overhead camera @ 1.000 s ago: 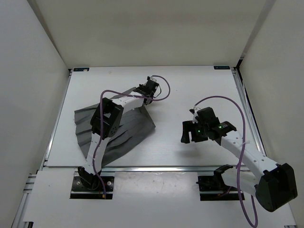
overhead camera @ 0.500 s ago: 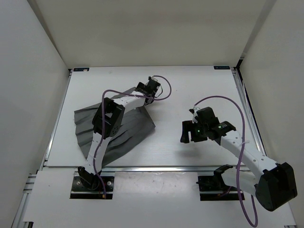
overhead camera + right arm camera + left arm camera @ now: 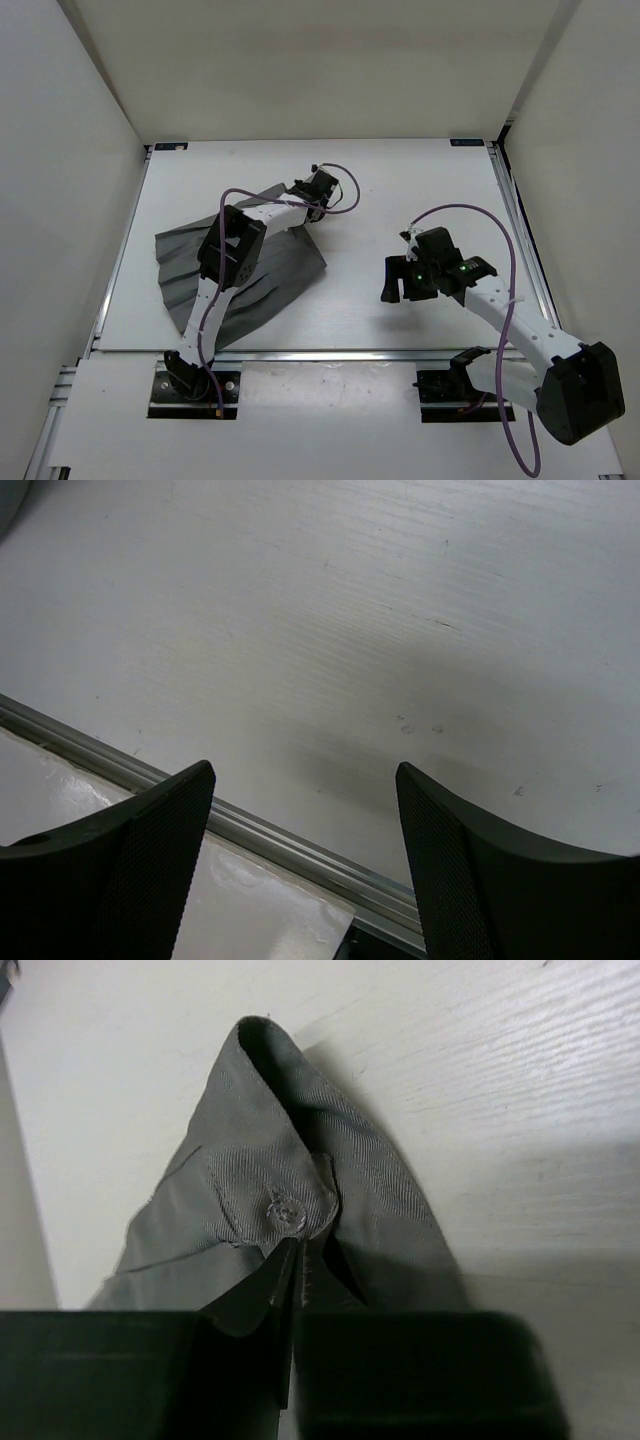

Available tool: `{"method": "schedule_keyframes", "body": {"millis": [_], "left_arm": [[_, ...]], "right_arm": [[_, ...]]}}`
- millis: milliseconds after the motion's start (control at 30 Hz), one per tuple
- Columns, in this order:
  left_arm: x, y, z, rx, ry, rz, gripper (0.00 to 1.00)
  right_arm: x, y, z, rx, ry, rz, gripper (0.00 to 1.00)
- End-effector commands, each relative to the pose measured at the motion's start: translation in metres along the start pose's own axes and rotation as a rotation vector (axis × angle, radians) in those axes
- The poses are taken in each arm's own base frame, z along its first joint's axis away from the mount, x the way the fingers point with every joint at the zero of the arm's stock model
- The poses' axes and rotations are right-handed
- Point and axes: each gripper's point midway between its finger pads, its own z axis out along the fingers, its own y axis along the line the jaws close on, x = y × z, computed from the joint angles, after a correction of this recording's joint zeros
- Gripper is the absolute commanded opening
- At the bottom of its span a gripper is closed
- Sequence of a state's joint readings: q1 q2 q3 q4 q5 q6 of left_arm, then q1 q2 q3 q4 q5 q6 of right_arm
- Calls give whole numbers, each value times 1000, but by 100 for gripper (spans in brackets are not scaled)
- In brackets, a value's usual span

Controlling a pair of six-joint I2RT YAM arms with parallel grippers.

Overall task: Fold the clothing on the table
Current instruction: Flatten the skirt out

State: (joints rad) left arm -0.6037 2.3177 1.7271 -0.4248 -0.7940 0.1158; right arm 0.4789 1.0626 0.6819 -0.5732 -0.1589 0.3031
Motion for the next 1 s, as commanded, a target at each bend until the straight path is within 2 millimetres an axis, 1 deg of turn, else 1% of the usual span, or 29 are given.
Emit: {"method": "schedule_keyframes", "body": {"millis": [0,33,67,100,133,200,233,267,300,333,367,400,433,467,500,533,567,600,633,667,700,733,767,800,833,867,900,933,967], "left_arm": [[-9,20,-4,-58,-13,-11,9],[-9,23,-3,-61,-11,-20,0],[-8,21,-2,-50,-3,-20,0],[-8,22,-5,-41,1,-12,0],[-14,19,-10,-18,-9,-18,0],[-29,22,-25,-3,-33,-26,0],[-34,12,-38,31,-46,-6,0],[-50,6,-53,65,-81,-13,0],[-65,-5,-76,105,-117,0,0],[-64,-11,-83,122,-105,24,0],[-85,-20,-106,159,-162,8,0],[-102,-19,-125,189,-194,-5,0],[-105,-37,-143,241,-206,11,0],[-128,-43,-171,298,-270,-14,0],[-143,-37,-190,326,-306,-47,0],[-149,-40,-209,354,-332,-53,0],[-165,-28,-232,375,-384,-97,0],[-176,-16,-251,394,-426,-134,0],[-180,-7,-259,407,-444,-169,0],[-186,12,-270,413,-485,-208,0],[-177,21,-269,428,-469,-249,0],[-168,15,-259,440,-455,-265,0],[-172,39,-261,435,-486,-327,0],[-158,43,-242,405,-444,-329,0],[-149,41,-232,390,-407,-314,4],[-133,43,-213,347,-337,-278,11],[-123,39,-197,318,-279,-242,31],[-121,41,-190,304,-259,-225,38],[-109,31,-174,297,-203,-182,43]], "right_arm": [[-3,3,1,-18,-16,-9,78],[-3,4,1,-22,-16,-12,78],[-1,3,1,-23,-11,-6,79],[-4,5,1,-24,-16,-8,78],[-2,5,2,-25,-10,-13,78],[-5,5,3,-24,-16,-14,78],[-2,4,4,-23,-7,-16,78],[-5,3,3,-18,-15,-7,78],[-8,2,3,-12,-22,-7,78],[-10,1,3,-2,-22,-7,79],[-11,-3,3,17,-27,2,78],[-9,-7,3,40,-18,8,78],[-12,-11,1,61,-29,9,78],[-15,-14,-1,72,-38,25,77],[-14,-17,-2,87,-35,25,77],[-18,-21,-5,99,-55,41,78],[-20,-24,-7,106,-65,48,78],[-19,-28,-8,113,-71,61,77],[-25,-31,-13,117,-93,72,77],[-27,-34,-15,121,-110,91,77],[-27,-36,-15,115,-111,99,77],[-28,-35,-16,102,-119,105,77],[-26,-36,-18,106,-116,107,76],[-29,-35,-17,97,-121,102,77],[-28,-34,-17,95,-119,104,77],[-29,-32,-17,89,-123,102,76],[-27,-31,-16,86,-115,94,77],[-26,-30,-15,80,-116,98,77],[-24,-28,-14,76,-107,90,76]]}}
